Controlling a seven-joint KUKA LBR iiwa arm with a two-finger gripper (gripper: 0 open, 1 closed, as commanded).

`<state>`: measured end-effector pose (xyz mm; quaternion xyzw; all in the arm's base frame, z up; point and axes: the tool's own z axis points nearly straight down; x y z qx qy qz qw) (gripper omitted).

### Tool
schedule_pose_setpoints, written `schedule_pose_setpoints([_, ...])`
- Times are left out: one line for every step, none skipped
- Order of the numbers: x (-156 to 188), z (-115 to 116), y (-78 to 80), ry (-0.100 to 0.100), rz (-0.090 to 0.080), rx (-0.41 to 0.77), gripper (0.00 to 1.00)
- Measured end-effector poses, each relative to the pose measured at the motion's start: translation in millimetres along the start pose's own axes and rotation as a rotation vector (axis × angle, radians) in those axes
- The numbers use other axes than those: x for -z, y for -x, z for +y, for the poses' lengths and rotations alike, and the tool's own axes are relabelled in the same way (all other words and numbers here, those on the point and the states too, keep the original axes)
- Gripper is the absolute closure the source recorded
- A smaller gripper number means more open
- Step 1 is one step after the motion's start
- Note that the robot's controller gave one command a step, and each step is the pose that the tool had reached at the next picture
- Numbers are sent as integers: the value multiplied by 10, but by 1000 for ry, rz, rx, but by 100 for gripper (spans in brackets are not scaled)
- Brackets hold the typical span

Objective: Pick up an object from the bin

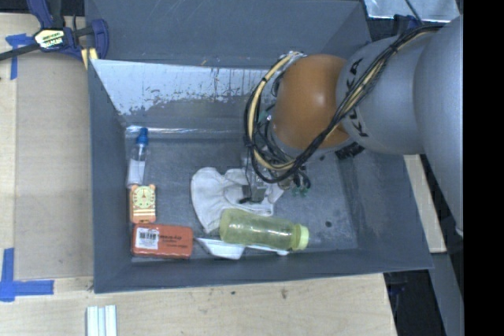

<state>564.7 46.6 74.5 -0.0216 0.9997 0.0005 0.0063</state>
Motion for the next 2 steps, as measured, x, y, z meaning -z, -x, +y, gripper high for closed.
schedule_pose_setpoints([0, 0, 0, 0, 0, -1, 100])
schedule_pose_setpoints([1336, -475, 112, -2, 9, 14, 100])
